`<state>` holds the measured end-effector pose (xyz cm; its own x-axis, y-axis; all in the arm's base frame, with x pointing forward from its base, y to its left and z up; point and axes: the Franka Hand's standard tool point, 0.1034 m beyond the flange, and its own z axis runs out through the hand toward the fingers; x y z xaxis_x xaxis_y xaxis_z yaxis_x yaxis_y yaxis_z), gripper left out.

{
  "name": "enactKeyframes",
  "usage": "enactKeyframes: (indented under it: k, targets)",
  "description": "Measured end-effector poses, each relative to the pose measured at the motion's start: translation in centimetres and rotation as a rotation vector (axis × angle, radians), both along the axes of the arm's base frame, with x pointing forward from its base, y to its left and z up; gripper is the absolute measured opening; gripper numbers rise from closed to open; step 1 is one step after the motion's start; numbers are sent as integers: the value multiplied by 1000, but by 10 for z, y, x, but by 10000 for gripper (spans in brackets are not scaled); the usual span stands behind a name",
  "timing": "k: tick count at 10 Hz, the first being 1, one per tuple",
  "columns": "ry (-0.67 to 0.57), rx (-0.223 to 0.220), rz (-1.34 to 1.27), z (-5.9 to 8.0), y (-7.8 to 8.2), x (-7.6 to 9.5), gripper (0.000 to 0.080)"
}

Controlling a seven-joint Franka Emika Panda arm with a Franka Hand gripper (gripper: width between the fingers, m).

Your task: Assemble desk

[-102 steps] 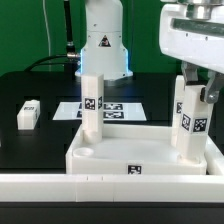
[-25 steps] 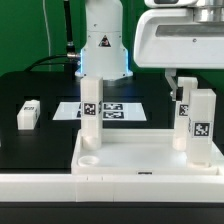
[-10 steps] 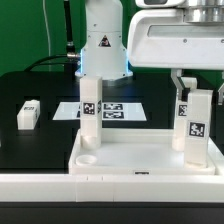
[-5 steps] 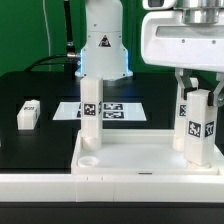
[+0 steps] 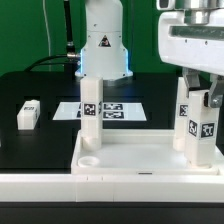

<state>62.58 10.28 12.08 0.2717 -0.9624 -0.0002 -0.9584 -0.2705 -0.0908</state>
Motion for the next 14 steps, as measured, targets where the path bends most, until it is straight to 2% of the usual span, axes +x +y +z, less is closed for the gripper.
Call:
enactKeyframes:
  k: [2, 3, 6, 14]
  targets:
    - [-1, -7, 65, 0, 0, 0, 550]
    - [-2, -8, 79, 0, 0, 0, 626]
    - [2, -76, 421, 0, 2, 0, 644]
    - [-1, -149, 1094, 2, 1, 3, 648]
